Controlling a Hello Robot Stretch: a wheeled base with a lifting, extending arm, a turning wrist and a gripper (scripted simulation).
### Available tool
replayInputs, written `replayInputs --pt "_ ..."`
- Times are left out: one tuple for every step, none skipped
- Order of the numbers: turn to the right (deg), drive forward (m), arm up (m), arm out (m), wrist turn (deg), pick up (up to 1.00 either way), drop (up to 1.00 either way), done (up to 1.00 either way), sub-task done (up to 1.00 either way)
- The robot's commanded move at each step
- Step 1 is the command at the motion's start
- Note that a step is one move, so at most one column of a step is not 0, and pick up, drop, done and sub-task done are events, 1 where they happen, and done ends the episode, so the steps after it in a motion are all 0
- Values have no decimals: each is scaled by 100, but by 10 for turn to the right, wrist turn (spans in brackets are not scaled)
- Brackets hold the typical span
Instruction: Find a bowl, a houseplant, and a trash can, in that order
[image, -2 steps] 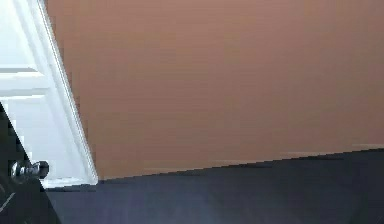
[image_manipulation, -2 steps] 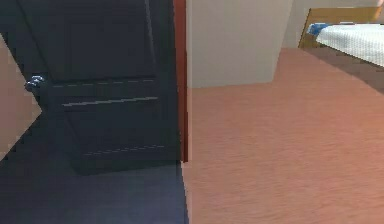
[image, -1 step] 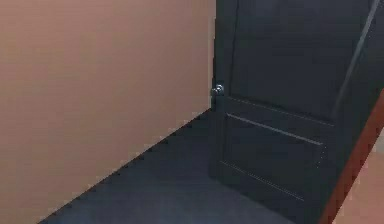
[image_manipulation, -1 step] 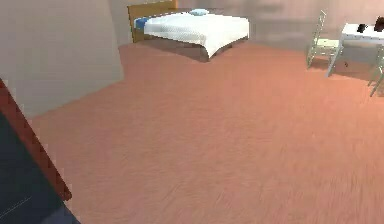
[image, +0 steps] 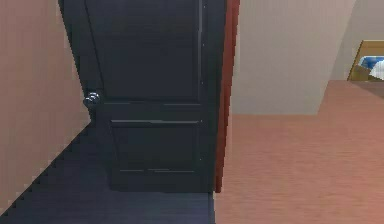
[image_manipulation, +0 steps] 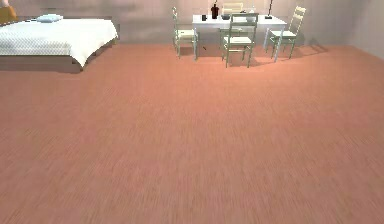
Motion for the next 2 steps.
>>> replayInputs --pt "0 10 0 0 0 0 0 0 0" --pt "-450 0 0 0 0 0 0 0 0"
